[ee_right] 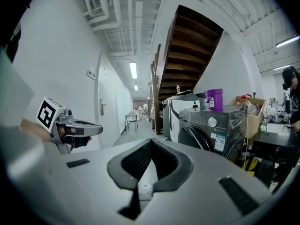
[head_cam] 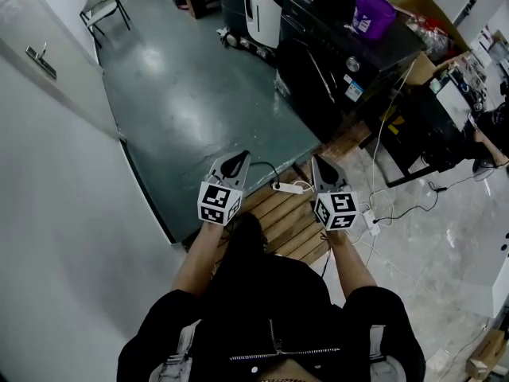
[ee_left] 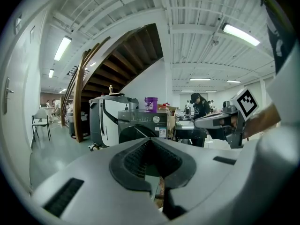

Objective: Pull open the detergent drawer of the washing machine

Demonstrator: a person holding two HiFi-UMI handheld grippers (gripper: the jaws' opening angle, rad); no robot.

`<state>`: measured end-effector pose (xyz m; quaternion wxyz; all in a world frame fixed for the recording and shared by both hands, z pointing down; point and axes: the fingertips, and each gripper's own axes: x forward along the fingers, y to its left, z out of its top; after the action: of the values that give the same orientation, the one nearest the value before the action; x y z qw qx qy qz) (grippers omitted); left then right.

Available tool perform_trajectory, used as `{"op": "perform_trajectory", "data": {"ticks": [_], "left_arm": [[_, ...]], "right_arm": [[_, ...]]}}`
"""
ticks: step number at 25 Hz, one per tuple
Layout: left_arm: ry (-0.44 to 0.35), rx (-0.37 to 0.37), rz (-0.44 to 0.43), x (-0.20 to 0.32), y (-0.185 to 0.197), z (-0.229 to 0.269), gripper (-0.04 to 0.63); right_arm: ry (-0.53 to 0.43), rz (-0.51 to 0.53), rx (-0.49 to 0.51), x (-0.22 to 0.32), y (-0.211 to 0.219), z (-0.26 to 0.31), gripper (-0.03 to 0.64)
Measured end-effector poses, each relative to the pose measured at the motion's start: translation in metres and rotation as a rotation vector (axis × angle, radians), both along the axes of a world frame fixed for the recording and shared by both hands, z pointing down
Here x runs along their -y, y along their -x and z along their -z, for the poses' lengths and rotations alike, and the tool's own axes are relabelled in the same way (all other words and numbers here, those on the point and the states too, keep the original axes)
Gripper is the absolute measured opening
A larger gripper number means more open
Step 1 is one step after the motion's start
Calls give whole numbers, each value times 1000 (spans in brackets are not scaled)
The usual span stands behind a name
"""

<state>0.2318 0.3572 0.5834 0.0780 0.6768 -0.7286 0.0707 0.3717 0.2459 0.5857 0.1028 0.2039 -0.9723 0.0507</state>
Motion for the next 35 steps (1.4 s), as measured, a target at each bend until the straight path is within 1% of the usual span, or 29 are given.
{"op": "perform_trajectory", "data": {"ticks": [4,8,15,22,26,30,35], "left_arm": [[-4,-11,-21,20,40,21,21],[-5,-4,-47,33,74,43,21],[0,0,-66,44,115,76,21],[-7,-14,-77,58,131,82,21],[17,-26,-95,73,134,72,21],[31,-23,-124,97,143,66,21],[47,-16,-151,137,167,61,21]], "right_arm": [[-2,-11,-7,16,40,22,6],[-1,-27,-4,28,73,44,6],[12,-34,2,34,112,72,6],[10,-49,-1,48,126,82,6],[42,-78,7,63,127,74,6],[60,-102,9,85,136,66,6],[95,-125,24,122,161,57,6]]}}
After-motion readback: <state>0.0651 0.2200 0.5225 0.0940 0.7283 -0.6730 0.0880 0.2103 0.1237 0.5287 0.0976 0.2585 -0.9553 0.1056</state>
